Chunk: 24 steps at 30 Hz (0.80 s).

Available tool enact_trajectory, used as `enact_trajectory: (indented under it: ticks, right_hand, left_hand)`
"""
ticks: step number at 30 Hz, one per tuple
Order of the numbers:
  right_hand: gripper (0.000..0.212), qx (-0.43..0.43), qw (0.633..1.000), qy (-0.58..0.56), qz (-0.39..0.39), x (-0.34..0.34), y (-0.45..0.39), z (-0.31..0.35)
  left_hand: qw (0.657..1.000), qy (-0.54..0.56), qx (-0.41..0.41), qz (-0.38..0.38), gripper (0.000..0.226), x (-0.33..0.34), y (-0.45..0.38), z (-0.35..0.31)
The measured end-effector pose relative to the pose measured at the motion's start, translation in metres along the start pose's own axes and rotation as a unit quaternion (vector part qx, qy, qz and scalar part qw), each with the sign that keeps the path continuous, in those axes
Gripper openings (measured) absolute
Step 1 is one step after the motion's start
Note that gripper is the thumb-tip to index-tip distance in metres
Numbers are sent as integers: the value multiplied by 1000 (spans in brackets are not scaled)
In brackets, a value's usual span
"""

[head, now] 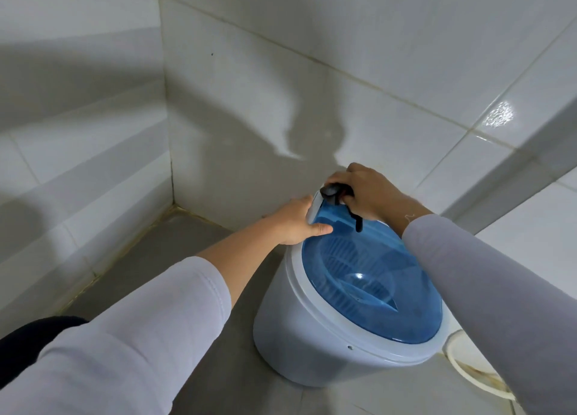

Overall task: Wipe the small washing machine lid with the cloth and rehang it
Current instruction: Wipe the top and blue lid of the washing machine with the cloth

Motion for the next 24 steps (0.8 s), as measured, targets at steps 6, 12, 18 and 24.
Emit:
enact_trajectory:
  ticks: [6,12,18,24]
  right_hand:
    - [42,26,998,8,-58,16,7,1]
    - [44,19,997,37,-71,17,-4,2]
    - [43,34,992,92,-76,10,-26,-9]
    - [37,61,992,96,-58,8,-47,-23]
  left_hand:
    - [999,22,-15,28,86,6,-9,22]
    - [999,43,-7,32,85,9,-14,27]
    - [999,11,-8,29,89,9,-17,34]
    - [999,-7,-17,38,88,7,-18,36]
Point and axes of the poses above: each hand's wrist, its own y-axis away from the middle knuckle, its own x-axis out of the palm, z = x × y, the point moved 6 cm from there along -y, towards the middle knuckle, and after that the axes turned 11 degrees about y, right-handed, at the moved point
